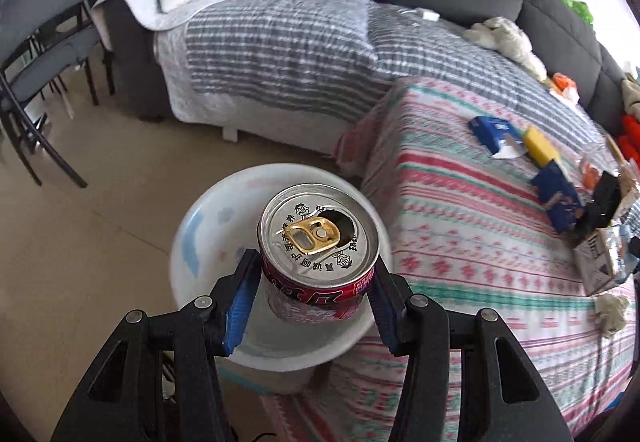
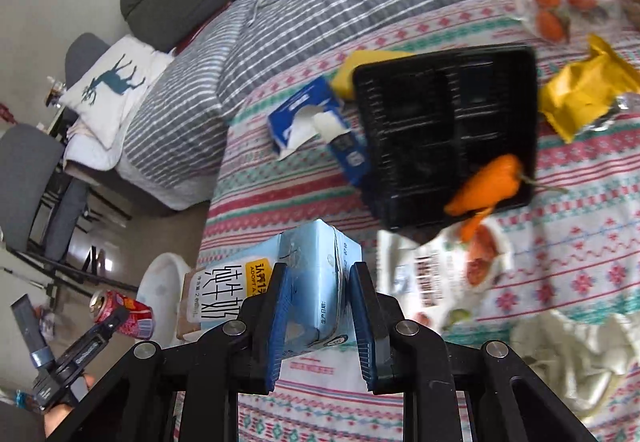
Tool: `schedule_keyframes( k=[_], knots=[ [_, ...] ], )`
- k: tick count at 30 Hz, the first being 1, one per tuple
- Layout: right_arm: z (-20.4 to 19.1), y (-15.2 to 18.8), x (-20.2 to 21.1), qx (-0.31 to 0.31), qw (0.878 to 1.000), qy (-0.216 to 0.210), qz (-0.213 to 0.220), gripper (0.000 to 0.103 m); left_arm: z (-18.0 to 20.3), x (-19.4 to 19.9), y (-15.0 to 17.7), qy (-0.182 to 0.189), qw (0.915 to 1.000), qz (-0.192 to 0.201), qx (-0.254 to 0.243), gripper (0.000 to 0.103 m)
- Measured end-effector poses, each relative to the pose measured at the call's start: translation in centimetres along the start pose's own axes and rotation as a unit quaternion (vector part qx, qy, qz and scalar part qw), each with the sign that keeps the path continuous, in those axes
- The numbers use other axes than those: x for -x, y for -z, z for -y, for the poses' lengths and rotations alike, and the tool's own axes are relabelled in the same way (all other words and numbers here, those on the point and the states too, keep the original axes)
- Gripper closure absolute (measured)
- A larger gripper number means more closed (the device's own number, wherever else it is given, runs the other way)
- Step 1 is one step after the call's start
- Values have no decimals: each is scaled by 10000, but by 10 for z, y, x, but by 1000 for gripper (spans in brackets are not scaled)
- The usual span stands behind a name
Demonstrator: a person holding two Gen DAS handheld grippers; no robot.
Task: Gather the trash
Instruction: 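Carry the red can over the white bin and open the left tool, then move the blue milk carton over the white bin and open the right tool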
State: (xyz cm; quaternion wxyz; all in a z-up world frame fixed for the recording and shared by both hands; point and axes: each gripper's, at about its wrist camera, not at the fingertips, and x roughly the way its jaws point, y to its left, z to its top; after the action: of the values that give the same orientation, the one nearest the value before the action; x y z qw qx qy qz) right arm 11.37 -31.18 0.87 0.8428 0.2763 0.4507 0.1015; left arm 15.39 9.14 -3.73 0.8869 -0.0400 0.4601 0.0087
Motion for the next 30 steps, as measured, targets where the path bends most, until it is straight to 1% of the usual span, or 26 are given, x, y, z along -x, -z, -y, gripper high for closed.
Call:
schedule_keyframes(
  k=[3, 7, 8, 9, 10, 11, 12, 13, 15, 18, 22, 26, 30],
  knots=[
    [-14, 1, -14, 62, 10000, -41, -56, 76, -9, -12, 3, -104, 9999, -49, -69, 48],
    [-36, 4, -35, 143, 9998, -90, -131, 76, -21, -18, 8, -79, 9997, -70, -203, 47],
    [-42, 4, -40, 208, 9996, -80, -147, 76, -24, -19, 7, -40, 9997, -139, -192, 47],
    [-50, 5, -44, 268, 9995, -62, -164, 76, -28, -18, 8, -77, 9996, -196, -163, 43],
    [-55, 6, -48, 324, 9993, -45, -187, 76, -30, -15, 7, -156, 9996, -188, -132, 34],
    [-61, 7, -53, 378, 9990, -40, -216, 76, -33, -12, 8, -267, 9995, -150, -101, 28],
    [-67, 9, -58, 423, 9988, -47, -256, 76, -37, -5, 8, -403, 9992, -48, -59, 19],
    [-73, 10, -62, 458, 9985, -56, -298, 76, -39, 0, 9, -464, 9989, 35, -38, 16],
    [-85, 14, -72, 513, 9980, -69, -366, 76, -46, 10, 11, -524, 9986, 114, 1, 14],
    [-107, 17, -87, 658, 9970, -45, -396, 76, -60, 20, 17, -739, 9972, 110, 64, 12],
    [-142, 24, -110, 876, 9952, -60, -435, 76, -82, 26, 25, -910, 9956, 7, 218, 9],
    [-172, 32, -133, 1074, 9929, -72, -511, 76, -103, 32, 34, -918, 9951, -75, 366, 9],
    [-195, 39, -152, 1231, 9906, -47, -586, 76, -118, 38, 41, -932, 9947, -65, 435, 9]
  ],
)
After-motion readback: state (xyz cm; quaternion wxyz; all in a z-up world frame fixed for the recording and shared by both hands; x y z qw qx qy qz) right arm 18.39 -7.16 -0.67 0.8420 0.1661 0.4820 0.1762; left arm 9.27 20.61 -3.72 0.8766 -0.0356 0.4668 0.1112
